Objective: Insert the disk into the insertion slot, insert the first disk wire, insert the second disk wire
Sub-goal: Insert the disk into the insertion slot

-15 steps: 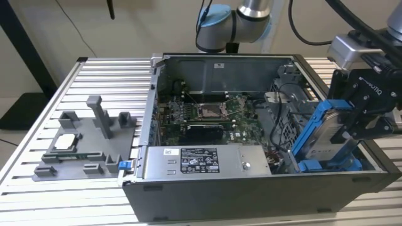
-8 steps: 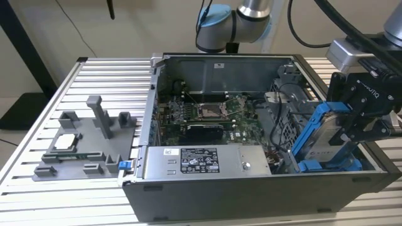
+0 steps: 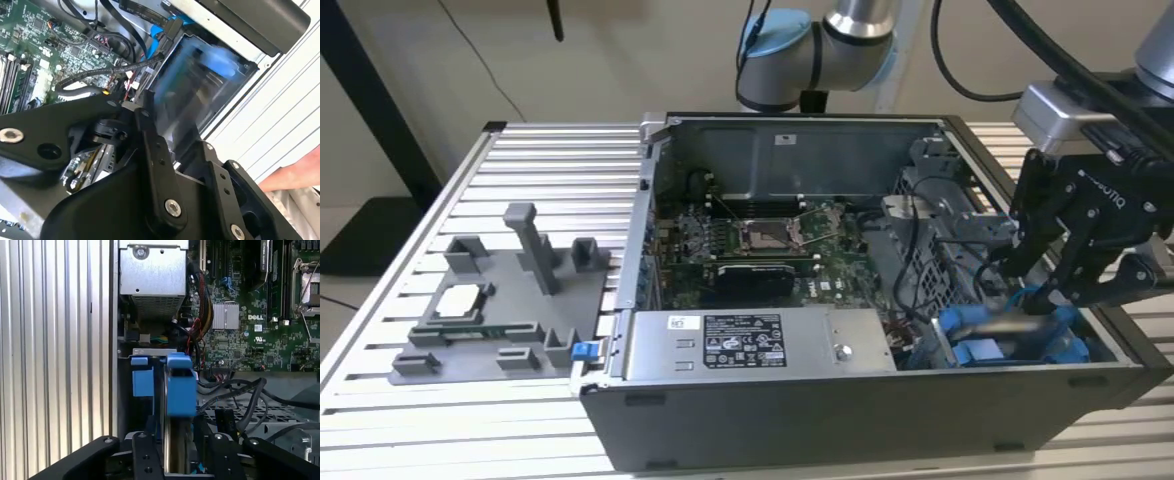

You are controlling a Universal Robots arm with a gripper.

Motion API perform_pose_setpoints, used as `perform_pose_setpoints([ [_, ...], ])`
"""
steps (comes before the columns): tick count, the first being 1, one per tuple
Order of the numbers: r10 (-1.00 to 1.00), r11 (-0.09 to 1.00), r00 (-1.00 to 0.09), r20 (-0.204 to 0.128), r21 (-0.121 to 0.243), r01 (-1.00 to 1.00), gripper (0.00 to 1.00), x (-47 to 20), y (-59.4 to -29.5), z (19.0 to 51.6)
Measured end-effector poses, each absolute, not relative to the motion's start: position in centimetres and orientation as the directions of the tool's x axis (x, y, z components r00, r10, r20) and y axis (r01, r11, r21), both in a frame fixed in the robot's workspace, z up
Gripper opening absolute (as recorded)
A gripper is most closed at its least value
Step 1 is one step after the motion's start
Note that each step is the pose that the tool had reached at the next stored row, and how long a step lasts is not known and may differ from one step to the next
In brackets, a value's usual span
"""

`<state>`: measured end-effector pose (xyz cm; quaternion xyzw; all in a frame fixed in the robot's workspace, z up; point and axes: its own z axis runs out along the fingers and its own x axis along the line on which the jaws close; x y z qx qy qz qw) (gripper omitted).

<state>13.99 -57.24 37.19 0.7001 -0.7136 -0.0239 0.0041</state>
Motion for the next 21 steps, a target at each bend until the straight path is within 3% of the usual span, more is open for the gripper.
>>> perform_pose_setpoints([
  [21, -0.999, 0.019, -0.02, -0.027, 0.041, -0.999, 1.0, 13.2, -56.1, 40.3],
])
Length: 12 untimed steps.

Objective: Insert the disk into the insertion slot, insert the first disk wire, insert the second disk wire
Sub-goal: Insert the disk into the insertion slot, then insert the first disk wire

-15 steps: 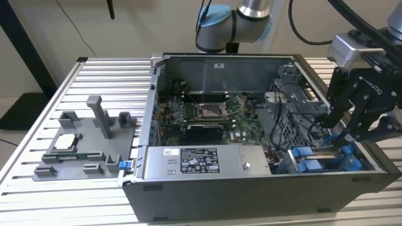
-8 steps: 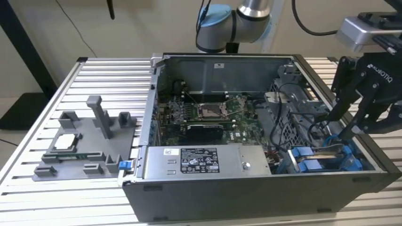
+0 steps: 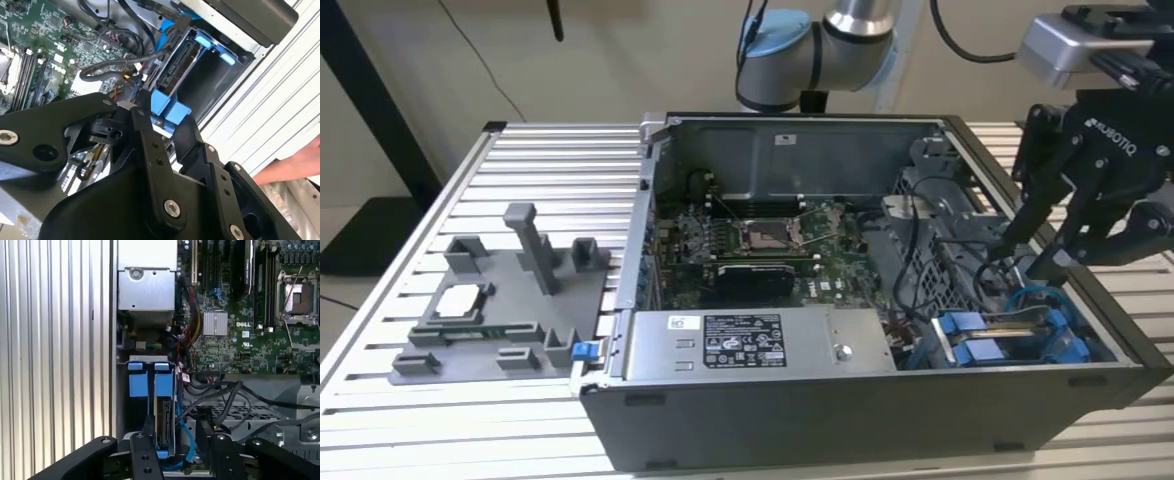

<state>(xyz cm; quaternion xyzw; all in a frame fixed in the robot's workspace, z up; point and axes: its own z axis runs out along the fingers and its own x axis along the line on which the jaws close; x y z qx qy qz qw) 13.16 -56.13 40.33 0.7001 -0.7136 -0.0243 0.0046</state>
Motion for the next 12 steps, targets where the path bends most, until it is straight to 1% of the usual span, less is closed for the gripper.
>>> perform_pose_setpoints([
  [6, -0.999, 0.019, -0.02, -0.028, 0.034, -0.999, 1.0, 11.9, -54.4, 40.3],
  [12, -0.999, 0.018, -0.017, -0.027, -0.026, -1.0, 1.0, 11.2, -53.7, 40.0],
])
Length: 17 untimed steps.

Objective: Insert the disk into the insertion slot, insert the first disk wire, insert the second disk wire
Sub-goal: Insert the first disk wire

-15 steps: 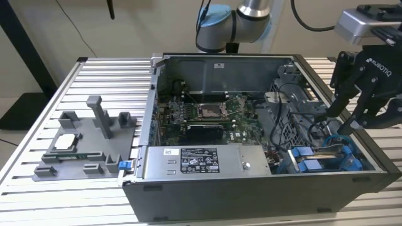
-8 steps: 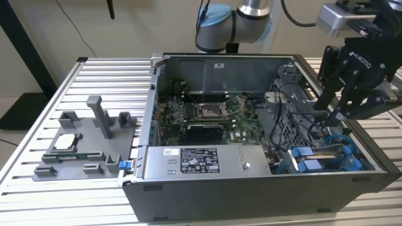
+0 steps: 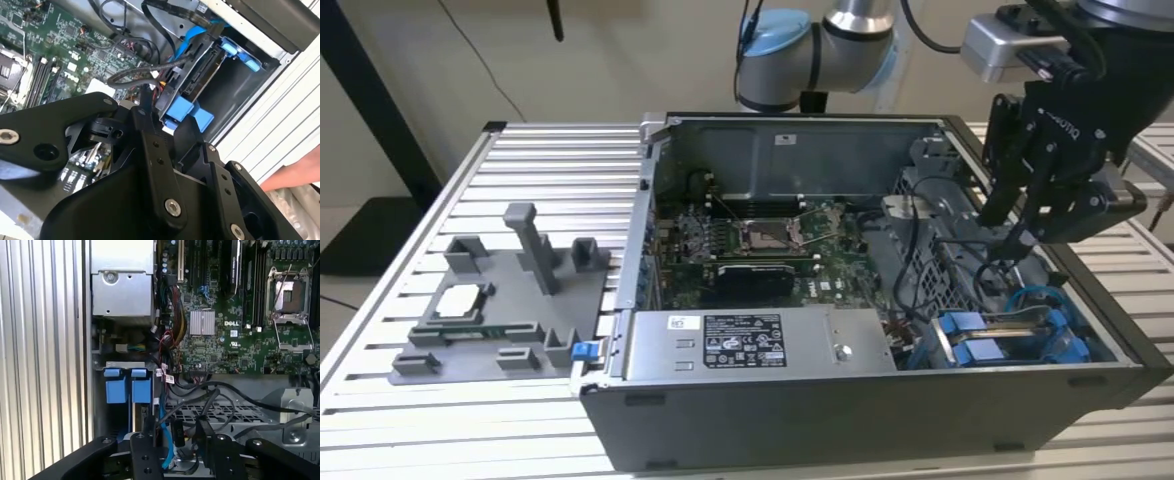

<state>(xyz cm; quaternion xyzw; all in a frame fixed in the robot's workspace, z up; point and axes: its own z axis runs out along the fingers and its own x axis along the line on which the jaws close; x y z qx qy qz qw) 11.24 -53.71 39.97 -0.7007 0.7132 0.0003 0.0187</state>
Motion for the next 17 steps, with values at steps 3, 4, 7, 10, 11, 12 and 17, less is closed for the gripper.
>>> perform_pose_setpoints([
  [3, -1.0, 0.017, -0.016, -0.022, -0.048, -0.999, 1.0, 11.2, -53.7, 39.8],
  [4, -1.0, 0.015, -0.015, -0.017, -0.051, -0.999, 1.0, 11.2, -53.7, 39.7],
  [7, -1.0, 0.007, -0.007, -0.002, -0.052, -0.999, 1.0, 11.2, -53.7, 39.5],
  [10, -1.0, -0.001, 0.001, 0.001, -0.06, -0.998, 1.0, 11.2, -53.6, 39.1],
  [11, -1.0, -0.003, 0.003, 0.001, -0.065, -0.998, 1.0, 11.2, -53.6, 39.0],
  [12, -1.0, -0.005, 0.005, 0.001, -0.07, -0.998, 1.0, 11.1, -53.6, 38.9],
  [17, -1.0, -0.007, 0.007, 0.0, -0.08, -0.997, 1.0, 11.1, -53.6, 38.8],
])
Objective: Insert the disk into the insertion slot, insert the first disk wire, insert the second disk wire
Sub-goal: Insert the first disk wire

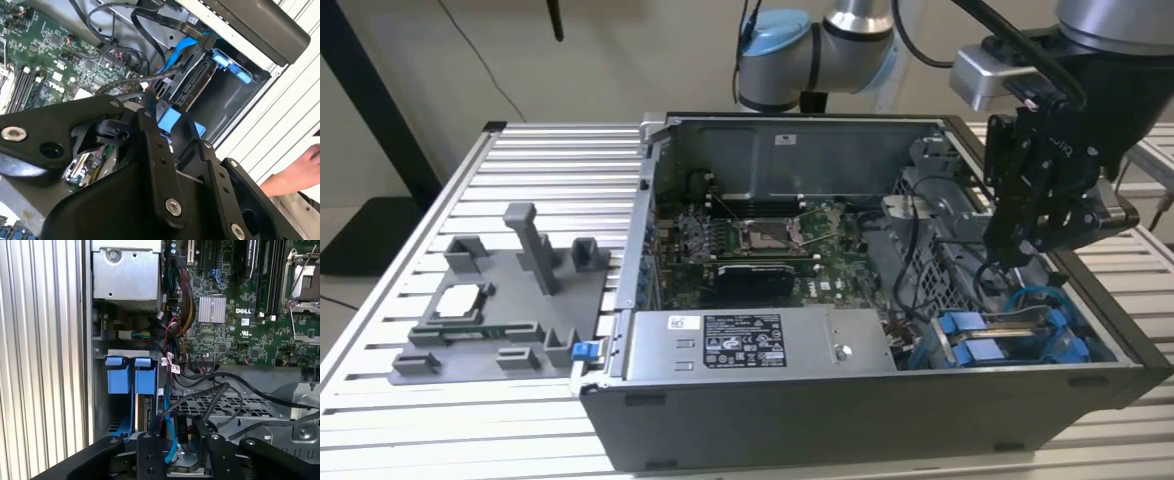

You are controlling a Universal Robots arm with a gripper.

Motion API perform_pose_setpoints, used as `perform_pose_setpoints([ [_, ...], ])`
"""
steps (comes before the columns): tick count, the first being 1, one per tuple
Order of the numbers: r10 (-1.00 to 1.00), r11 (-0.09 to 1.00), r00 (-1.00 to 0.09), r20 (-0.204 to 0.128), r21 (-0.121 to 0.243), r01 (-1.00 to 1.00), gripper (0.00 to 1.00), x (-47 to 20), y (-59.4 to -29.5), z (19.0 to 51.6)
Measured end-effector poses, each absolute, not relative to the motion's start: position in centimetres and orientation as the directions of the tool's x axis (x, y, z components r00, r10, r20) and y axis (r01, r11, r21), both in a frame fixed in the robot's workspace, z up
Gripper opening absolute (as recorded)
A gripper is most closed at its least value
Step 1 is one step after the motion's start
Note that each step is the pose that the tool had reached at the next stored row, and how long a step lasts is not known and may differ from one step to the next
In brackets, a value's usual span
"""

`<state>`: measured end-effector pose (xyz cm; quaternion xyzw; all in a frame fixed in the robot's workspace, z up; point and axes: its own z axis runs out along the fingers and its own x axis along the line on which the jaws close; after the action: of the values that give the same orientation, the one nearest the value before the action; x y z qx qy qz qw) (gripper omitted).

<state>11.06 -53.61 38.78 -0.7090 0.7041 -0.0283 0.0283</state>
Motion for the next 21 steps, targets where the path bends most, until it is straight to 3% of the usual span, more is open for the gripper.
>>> perform_pose_setpoints([
  [21, -0.999, -0.033, 0.035, -0.015, -0.116, -0.993, 1.0, 10.4, -53.52, 38.61],
])
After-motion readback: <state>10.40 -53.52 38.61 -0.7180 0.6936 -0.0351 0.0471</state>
